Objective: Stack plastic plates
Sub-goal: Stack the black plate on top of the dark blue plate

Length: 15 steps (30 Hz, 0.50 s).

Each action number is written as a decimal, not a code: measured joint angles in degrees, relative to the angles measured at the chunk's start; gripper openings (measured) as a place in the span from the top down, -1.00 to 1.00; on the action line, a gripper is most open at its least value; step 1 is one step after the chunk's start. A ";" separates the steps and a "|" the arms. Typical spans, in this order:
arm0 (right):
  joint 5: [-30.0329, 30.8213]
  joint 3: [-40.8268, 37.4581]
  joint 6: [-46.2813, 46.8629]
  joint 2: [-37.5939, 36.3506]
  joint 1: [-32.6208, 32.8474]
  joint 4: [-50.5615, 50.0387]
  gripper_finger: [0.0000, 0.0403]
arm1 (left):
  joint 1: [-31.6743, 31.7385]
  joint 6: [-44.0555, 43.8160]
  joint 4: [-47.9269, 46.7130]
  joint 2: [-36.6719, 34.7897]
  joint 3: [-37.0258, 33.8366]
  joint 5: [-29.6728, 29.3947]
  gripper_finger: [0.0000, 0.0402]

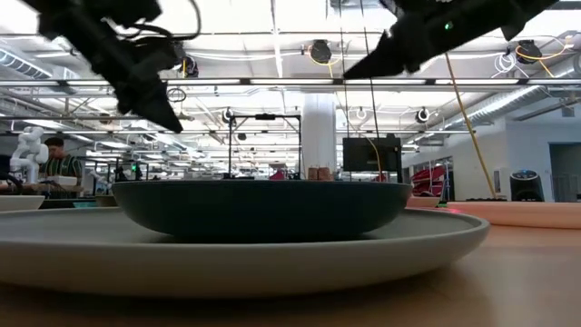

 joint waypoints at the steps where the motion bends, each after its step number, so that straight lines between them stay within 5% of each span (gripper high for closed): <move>1: -1.21 0.00 -0.05 -0.93 -0.75 0.11 0.99 | 1.00 4.26 -2.36 1.91 2.25 0.03 0.97; 4: -3.38 0.00 0.13 -2.91 -2.46 -0.20 0.99 | 4.68 17.44 -7.90 7.45 7.82 4.32 0.97; 9: -4.14 0.00 0.54 -3.47 -3.14 -1.20 0.99 | 12.31 37.77 -11.77 15.78 13.21 25.19 0.97; 15: -4.05 0.00 3.22 -3.47 -3.43 -6.52 0.99 | 18.99 40.01 -11.26 23.91 16.01 27.85 0.97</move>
